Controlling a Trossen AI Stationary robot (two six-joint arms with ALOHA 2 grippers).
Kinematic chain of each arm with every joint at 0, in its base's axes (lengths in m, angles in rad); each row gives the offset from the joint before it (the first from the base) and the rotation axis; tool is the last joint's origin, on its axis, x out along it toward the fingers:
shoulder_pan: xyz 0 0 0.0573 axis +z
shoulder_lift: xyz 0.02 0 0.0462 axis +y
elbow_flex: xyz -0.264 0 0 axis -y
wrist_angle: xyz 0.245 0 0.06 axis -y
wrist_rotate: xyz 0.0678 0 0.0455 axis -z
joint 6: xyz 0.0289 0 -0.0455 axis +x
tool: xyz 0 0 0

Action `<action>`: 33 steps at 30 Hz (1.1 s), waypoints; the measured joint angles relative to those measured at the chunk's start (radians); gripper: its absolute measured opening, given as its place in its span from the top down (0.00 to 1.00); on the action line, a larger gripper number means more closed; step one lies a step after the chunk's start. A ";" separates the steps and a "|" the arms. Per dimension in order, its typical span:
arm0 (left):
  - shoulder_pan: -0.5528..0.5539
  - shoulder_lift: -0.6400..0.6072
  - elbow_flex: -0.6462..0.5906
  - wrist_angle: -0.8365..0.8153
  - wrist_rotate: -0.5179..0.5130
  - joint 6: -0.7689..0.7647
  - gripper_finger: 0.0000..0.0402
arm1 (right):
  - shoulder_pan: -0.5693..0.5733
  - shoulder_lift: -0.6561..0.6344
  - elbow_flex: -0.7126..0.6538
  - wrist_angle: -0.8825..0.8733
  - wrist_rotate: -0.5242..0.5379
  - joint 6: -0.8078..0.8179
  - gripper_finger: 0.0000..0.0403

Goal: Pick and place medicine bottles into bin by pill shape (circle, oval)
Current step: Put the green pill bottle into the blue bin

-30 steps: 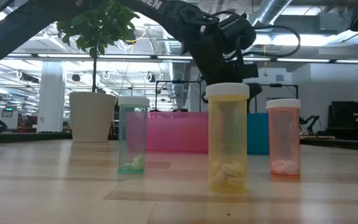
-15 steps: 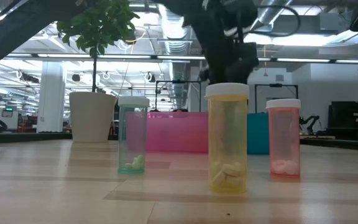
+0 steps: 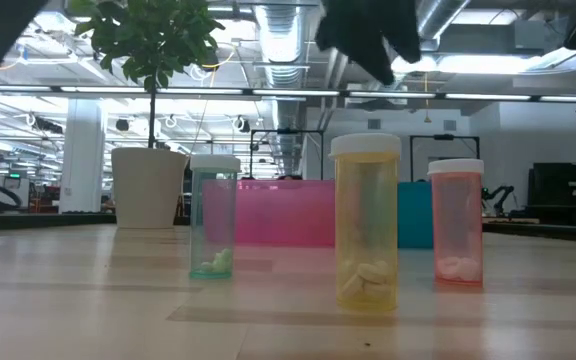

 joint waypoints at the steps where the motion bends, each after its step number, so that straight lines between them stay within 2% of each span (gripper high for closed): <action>1: -0.033 0.000 0.000 -0.017 0.001 -0.023 0.38 | 0.000 0.000 0.000 -0.002 0.000 0.000 0.70; 8: -0.252 0.002 -0.054 -0.099 0.011 -0.174 0.38 | 0.007 0.000 0.000 0.005 -0.002 -0.002 0.70; 12: -0.339 0.001 -0.097 -0.114 -0.034 -0.257 0.38 | 0.007 0.000 0.000 0.005 -0.002 -0.003 0.70; 18: -0.387 -0.021 -0.173 -0.171 -0.113 -0.341 0.38 | 0.004 0.000 0.000 0.004 -0.001 -0.003 0.70; 23: -0.380 -0.131 -0.257 -0.140 -0.139 -0.349 0.38 | 0.004 0.000 0.000 0.000 0.000 -0.003 0.70; 25: -0.374 -0.197 -0.327 -0.105 -0.139 -0.338 0.38 | 0.004 0.000 0.000 -0.002 0.001 -0.003 0.70; 27: -0.362 -0.286 -0.447 -0.044 -0.131 -0.340 0.38 | 0.003 0.000 0.000 -0.003 0.002 -0.003 0.70; 29: -0.346 -0.387 -0.616 0.117 -0.092 -0.367 0.38 | -0.004 0.000 0.000 -0.003 0.002 -0.003 0.70; 31: -0.332 -0.482 -0.800 0.354 -0.052 -0.371 0.38 | -0.013 0.000 0.000 -0.003 0.001 -0.003 0.70; 33: -0.320 -0.544 -0.932 0.536 -0.045 -0.370 0.38 | -0.021 0.000 0.000 -0.003 0.001 -0.003 0.70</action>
